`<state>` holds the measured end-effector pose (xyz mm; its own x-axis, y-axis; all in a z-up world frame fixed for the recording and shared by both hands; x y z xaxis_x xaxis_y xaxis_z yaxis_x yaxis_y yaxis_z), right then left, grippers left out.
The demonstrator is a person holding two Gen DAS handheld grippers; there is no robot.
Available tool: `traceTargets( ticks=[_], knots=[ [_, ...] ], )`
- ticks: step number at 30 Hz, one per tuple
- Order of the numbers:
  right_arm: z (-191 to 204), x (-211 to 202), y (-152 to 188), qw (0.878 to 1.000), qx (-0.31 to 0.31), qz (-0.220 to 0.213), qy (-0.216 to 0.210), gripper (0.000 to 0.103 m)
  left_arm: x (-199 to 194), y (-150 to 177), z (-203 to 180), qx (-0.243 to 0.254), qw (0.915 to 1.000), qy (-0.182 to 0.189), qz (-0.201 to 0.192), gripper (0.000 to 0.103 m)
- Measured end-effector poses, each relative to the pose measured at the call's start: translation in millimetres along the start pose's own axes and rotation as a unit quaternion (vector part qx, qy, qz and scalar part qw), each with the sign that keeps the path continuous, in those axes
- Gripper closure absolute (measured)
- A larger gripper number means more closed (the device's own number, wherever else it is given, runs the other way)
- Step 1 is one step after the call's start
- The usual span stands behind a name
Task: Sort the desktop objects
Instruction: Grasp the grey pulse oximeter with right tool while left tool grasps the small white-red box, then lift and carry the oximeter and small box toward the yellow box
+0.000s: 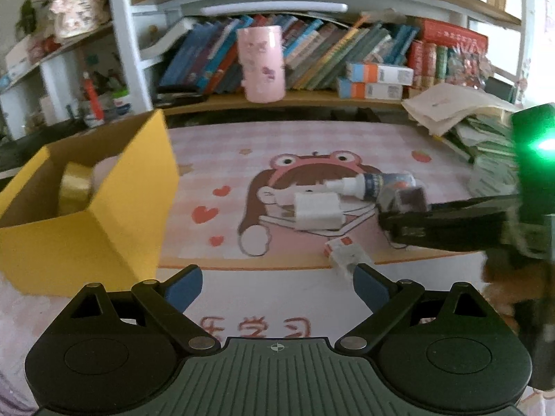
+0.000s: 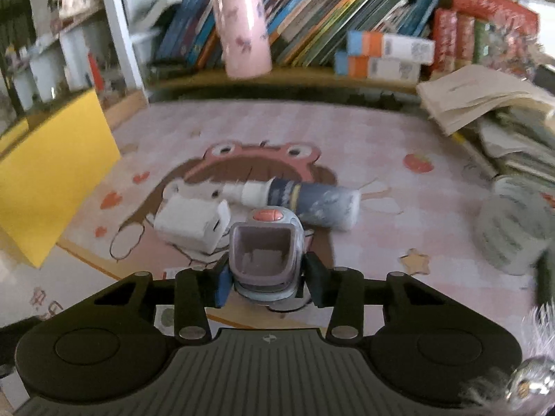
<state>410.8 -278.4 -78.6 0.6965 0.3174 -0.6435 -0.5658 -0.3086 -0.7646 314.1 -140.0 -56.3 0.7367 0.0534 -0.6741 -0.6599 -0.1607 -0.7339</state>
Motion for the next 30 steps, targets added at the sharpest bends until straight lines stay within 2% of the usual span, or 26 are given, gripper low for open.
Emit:
traceTargets(
  ticks=[5, 9, 11, 13, 17, 19, 24, 30],
  knots=[
    [-24.2, -33.1, 14.6, 0.998, 0.050, 0.001, 0.021, 0.063, 28.2, 1.2, -20.8, 0.013, 0.9993, 0.030, 0.018, 0.009],
    [-36.5, -56.5, 29.0, 0.996, 0.083, 0.007, 0.031, 0.063, 51.7, 2.7, -40.0, 0.014, 0.9981, 0.049, 0.035, 0.022],
    [-37.8, -66.1, 34.3, 0.995, 0.091, 0.009, 0.034, 0.063, 62.4, 5.1, -47.9, 0.021, 0.9978, 0.049, 0.041, 0.031],
    [-38.4, -73.6, 38.1, 0.995, 0.092, 0.009, 0.035, 0.063, 73.6, 8.6, -53.3, 0.031, 0.9976, 0.037, 0.051, 0.046],
    [-37.9, -84.3, 43.2, 0.996, 0.083, 0.008, 0.041, 0.063, 80.3, 12.2, -53.2, 0.016, 0.9976, 0.037, 0.057, 0.060],
    [-37.3, -87.6, 44.6, 0.996, 0.079, 0.008, 0.042, 0.063, 79.2, 12.6, -54.7, 0.017, 0.9976, 0.038, 0.054, 0.074],
    [-33.0, -92.4, 46.2, 0.997, 0.070, 0.005, 0.039, 0.063, 70.9, 10.2, -51.5, 0.005, 0.9971, 0.052, 0.055, 0.075],
    [-23.8, -99.5, 41.9, 0.998, 0.060, -0.006, 0.032, 0.063, 30.4, -0.4, -36.1, -0.016, 0.9973, 0.070, 0.014, 0.075]
  ],
)
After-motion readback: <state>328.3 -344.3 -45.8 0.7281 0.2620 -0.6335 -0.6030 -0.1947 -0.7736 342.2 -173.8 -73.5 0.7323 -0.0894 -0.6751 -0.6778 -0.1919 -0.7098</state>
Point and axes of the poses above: each gripper's, at about its wrist camera, not at the fingertips, and x roughly the way its jaws point, z to its left, y to its underside, the point moved 4 cm from there along x, roughly the way its jaws point, and after that the axes turned 12 degrees about -x, right-handed, at the moved point
